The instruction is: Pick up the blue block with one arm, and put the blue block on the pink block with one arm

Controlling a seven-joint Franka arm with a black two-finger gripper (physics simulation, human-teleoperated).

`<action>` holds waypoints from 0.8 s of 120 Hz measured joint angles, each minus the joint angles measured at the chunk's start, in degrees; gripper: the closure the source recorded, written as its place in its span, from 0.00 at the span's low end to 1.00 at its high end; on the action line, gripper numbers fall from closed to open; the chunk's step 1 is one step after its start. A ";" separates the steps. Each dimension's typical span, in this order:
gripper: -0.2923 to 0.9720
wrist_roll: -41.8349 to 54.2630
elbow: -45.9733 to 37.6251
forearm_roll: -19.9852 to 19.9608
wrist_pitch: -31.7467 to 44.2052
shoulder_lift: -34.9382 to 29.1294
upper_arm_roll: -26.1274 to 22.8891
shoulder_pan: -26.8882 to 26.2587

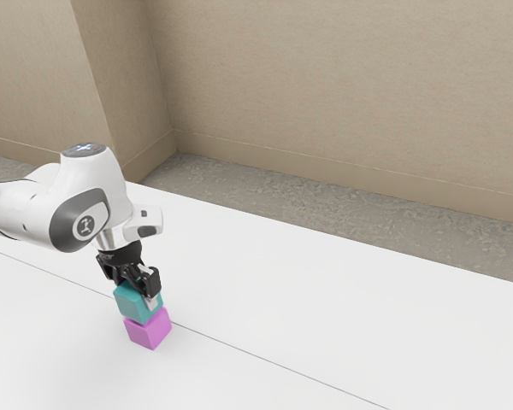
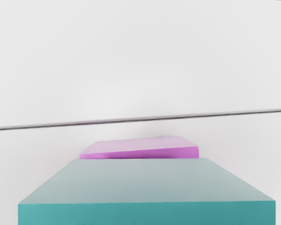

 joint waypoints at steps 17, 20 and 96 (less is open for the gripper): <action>0.49 0.01 0.01 0.02 0.00 0.00 -0.01 -0.02; 0.48 0.01 0.01 0.02 0.00 0.00 -0.02 -0.03; 0.29 1.18 11.44 -0.94 -10.36 -13.66 -2.10 -0.06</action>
